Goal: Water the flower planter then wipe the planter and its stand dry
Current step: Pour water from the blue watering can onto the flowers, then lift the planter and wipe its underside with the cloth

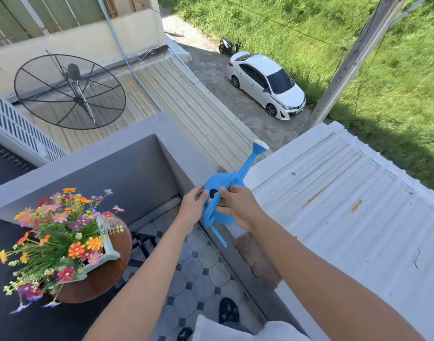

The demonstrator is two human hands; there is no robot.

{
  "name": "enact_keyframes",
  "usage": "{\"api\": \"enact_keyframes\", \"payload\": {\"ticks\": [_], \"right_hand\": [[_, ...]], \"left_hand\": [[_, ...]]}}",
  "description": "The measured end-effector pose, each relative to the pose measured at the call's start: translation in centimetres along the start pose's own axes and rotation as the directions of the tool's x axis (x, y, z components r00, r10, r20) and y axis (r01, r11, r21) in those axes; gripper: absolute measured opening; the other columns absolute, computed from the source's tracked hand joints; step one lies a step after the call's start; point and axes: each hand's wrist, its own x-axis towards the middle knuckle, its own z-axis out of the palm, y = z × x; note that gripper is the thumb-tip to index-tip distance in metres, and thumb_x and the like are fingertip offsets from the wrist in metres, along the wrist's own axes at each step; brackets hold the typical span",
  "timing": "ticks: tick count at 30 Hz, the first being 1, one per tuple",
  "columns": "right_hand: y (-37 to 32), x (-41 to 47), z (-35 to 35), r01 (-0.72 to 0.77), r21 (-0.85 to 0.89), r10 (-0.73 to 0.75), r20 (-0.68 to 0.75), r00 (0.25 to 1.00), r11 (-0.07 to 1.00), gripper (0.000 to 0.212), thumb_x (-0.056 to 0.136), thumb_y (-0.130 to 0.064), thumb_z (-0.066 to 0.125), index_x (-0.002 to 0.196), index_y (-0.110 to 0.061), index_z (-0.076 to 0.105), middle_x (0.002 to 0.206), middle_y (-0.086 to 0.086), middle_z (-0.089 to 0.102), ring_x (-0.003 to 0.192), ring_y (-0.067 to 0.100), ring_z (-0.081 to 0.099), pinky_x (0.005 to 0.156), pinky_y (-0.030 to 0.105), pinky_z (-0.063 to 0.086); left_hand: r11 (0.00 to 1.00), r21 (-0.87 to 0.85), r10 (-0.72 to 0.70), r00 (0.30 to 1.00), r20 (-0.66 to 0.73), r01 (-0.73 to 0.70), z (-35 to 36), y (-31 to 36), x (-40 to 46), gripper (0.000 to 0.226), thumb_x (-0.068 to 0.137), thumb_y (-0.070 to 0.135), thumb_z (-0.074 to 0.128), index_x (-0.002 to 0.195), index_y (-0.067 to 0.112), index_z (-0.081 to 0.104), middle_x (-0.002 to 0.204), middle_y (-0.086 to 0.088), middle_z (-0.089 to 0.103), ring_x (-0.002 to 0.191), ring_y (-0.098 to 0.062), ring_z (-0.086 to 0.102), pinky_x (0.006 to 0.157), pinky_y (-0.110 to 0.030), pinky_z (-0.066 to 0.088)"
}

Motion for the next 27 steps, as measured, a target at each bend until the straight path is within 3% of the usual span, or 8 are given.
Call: {"api": "enact_keyframes", "payload": {"ticks": [4, 6, 11, 16, 19, 22, 25, 27], "right_hand": [[0.1, 0.1, -0.4, 0.018, -0.054, -0.020, -0.029, 0.999, 0.998, 0.027, 0.101, -0.015, 0.056, 0.116, 0.007, 0.063, 0.117, 0.022, 0.070, 0.103, 0.032, 0.072, 0.086, 0.042, 0.061], [-0.2, -0.2, -0.9, 0.031, -0.096, -0.036, -0.048, 0.998, 0.995, 0.028, 0.101, -0.018, 0.056, 0.114, 0.005, 0.065, 0.112, 0.021, 0.072, 0.099, 0.029, 0.073, 0.083, 0.038, 0.062], [-0.5, -1.9, -3.5, 0.148, -0.197, -0.184, -0.178, 0.967, 0.969, 0.017, 0.100, -0.020, 0.057, 0.109, -0.008, 0.066, 0.101, 0.013, 0.072, 0.090, 0.023, 0.074, 0.072, 0.035, 0.064], [2.6, -2.7, -9.0, 0.119, -0.365, -0.260, -0.365, 0.894, 0.923, 0.012, 0.092, -0.014, 0.063, 0.103, -0.015, 0.068, 0.093, 0.009, 0.071, 0.081, 0.019, 0.065, 0.073, 0.038, 0.057], [5.4, -3.6, -12.3, 0.005, -0.476, -0.228, -0.413, 0.882, 0.880, 0.017, 0.091, -0.016, 0.063, 0.107, -0.019, 0.068, 0.101, 0.005, 0.070, 0.089, 0.021, 0.065, 0.073, 0.033, 0.054], [8.3, -4.0, -14.3, -0.127, -0.635, -0.193, -0.409, 0.892, 0.762, 0.035, 0.092, -0.017, 0.064, 0.127, -0.013, 0.060, 0.124, 0.007, 0.064, 0.111, 0.022, 0.060, 0.089, 0.029, 0.048], [10.5, -4.1, -15.3, -0.227, -0.736, -0.089, -0.363, 0.927, 0.638, 0.056, 0.094, -0.024, 0.066, 0.144, -0.007, 0.046, 0.141, 0.011, 0.054, 0.129, 0.027, 0.051, 0.104, 0.033, 0.041], [11.5, -4.0, -15.7, -0.253, -0.751, -0.051, -0.356, 0.933, 0.610, 0.059, 0.093, -0.024, 0.067, 0.144, -0.005, 0.045, 0.143, 0.014, 0.053, 0.130, 0.029, 0.051, 0.105, 0.035, 0.041]], "left_hand": [[0.999, 0.029, -0.035, 0.999, -0.013, 0.035, -0.1, -0.1, 0.2, 0.031, 0.104, 0.023, 0.051, 0.133, 0.019, 0.060, 0.129, -0.003, 0.068, 0.115, -0.019, 0.065, 0.093, -0.040, 0.056], [0.997, 0.073, -0.009, 0.996, -0.085, 0.015, 0.1, 0.6, 0.0, 0.033, 0.103, 0.019, 0.052, 0.135, 0.015, 0.059, 0.135, -0.004, 0.064, 0.115, -0.015, 0.062, 0.098, -0.036, 0.051], [0.920, 0.280, 0.350, 0.895, -0.276, -0.274, 1.4, 4.4, -3.0, 0.028, 0.100, 0.022, 0.053, 0.126, 0.016, 0.063, 0.122, 0.004, 0.067, 0.109, -0.009, 0.060, 0.090, -0.025, 0.049], [0.702, 0.396, 0.665, 0.743, -0.070, -0.591, 5.5, 7.2, -6.3, 0.017, 0.097, 0.017, 0.058, 0.112, 0.012, 0.066, 0.097, 0.006, 0.069, 0.085, 0.004, 0.058, 0.071, -0.011, 0.043], [0.689, 0.392, 0.587, 0.787, 0.191, -0.609, 8.6, 5.7, -7.2, 0.021, 0.097, 0.024, 0.059, 0.115, 0.014, 0.064, 0.092, 0.005, 0.067, 0.081, -0.005, 0.060, 0.071, -0.015, 0.046], [0.687, 0.522, 0.352, 0.860, 0.369, -0.505, 10.8, 1.3, -6.9, 0.029, 0.099, 0.031, 0.056, 0.122, 0.014, 0.061, 0.101, 0.002, 0.064, 0.092, -0.016, 0.061, 0.082, -0.032, 0.050], [0.608, 0.752, 0.149, 0.967, 0.205, -0.253, 11.6, -4.4, -6.8, 0.031, 0.098, 0.039, 0.053, 0.113, 0.012, 0.056, 0.108, -0.005, 0.061, 0.103, -0.025, 0.058, 0.087, -0.040, 0.049], [0.640, 0.768, -0.048, 0.999, 0.010, 0.023, 11.8, -7.6, -7.1, 0.046, 0.093, 0.047, 0.057, 0.114, 0.008, 0.051, 0.113, -0.010, 0.060, 0.106, -0.030, 0.059, 0.089, -0.043, 0.050]]}}
